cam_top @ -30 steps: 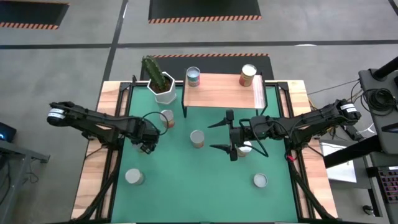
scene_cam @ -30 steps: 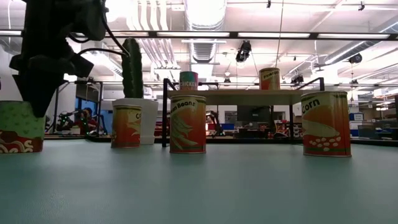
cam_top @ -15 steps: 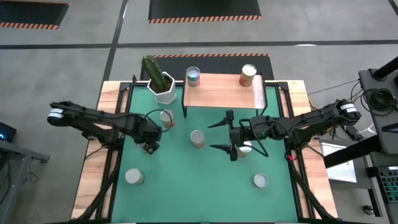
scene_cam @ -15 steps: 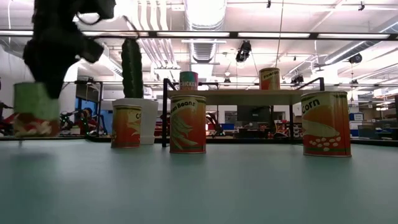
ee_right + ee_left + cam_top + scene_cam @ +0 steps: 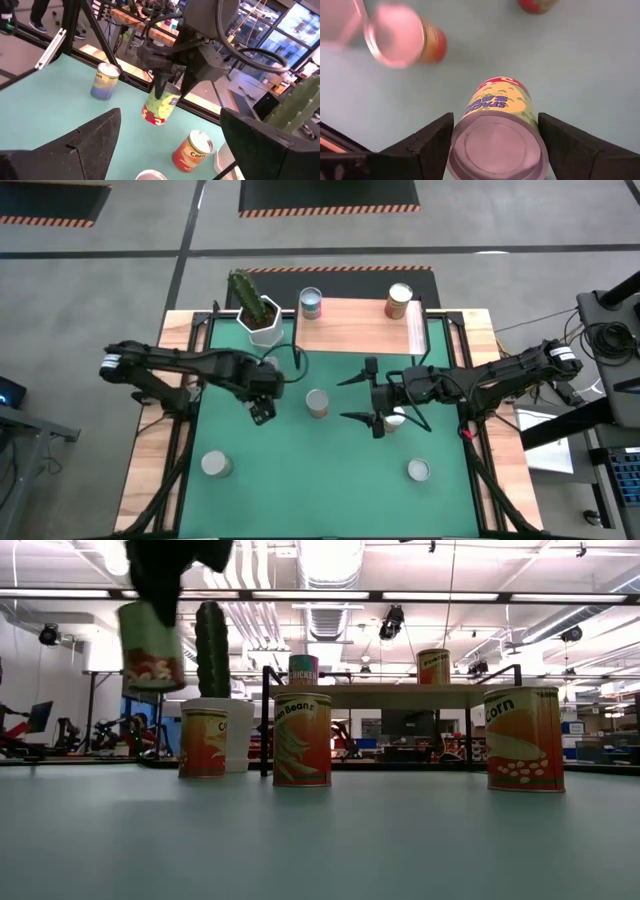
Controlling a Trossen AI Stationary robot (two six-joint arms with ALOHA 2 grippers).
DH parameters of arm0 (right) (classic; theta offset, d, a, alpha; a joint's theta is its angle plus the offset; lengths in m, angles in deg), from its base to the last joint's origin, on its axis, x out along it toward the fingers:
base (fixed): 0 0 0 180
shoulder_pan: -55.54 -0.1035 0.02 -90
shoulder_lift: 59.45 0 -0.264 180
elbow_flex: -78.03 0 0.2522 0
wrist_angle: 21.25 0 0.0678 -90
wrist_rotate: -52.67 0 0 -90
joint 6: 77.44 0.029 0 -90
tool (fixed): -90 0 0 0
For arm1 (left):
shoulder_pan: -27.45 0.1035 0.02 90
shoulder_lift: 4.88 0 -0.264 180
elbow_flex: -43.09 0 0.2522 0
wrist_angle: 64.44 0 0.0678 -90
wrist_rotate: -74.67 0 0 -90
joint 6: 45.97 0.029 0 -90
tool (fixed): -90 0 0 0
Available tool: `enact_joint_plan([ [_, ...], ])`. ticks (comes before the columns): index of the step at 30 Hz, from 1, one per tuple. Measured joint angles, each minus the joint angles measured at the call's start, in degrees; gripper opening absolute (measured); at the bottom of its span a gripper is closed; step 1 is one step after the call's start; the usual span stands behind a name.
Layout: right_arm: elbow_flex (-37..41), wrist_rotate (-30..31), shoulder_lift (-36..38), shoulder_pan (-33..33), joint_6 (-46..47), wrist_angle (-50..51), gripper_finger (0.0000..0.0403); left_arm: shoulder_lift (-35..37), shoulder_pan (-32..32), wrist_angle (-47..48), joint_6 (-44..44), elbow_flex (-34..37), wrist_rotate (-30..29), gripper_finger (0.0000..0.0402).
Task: Pick and place cans onto a shelf
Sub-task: Put the canned spaghetti sauce on the shelf
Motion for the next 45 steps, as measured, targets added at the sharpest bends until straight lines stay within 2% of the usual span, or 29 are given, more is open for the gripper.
enact_joint_plan([
  [7, 0.16, -0.05, 6.09, -0.02, 5.13, 9.52, 0.0328, -9.36, 1.83, 5.14, 17.43, -13.30, -3.61, 0.0256],
  [12, 1.54, -0.13, 9.16, -0.02, 8.26, 12.77, 0.0328, -11.74, 4.46, 4.97, 25.95, -21.20, -4.73, 0.0256],
  [15, 2.73, -0.13, 10.82, -0.02, 8.39, 13.22, 0.0328, -11.88, 5.49, 4.89, 34.11, -25.08, -4.84, 0.0256],
  [21, 4.05, -0.13, 13.66, -0.02, 9.30, 13.59, 0.0328, -11.86, 5.61, 2.32, 57.33, -28.73, -5.43, 0.0256],
  [28, 4.55, -0.13, 14.03, -0.02, 9.48, 13.85, 0.0328, -14.05, 7.70, -5.80, 73.51, -31.89, -5.95, 0.0256],
  [36, 4.57, -0.13, 14.06, -0.02, 9.48, 14.88, 0.0328, -21.18, 13.52, -5.94, 83.32, -38.00, -4.25, 0.0256],
  [39, 4.57, -0.12, 14.06, -0.02, 9.48, 14.88, 0.0328, -22.67, 16.33, -6.68, 83.93, -39.27, 0.34, 0.0256],
  [45, 4.57, -0.12, 14.06, -0.02, 9.19, 15.11, 0.0328, -25.10, 20.85, -7.98, 83.76, -41.80, 0.60, 0.0256],
])
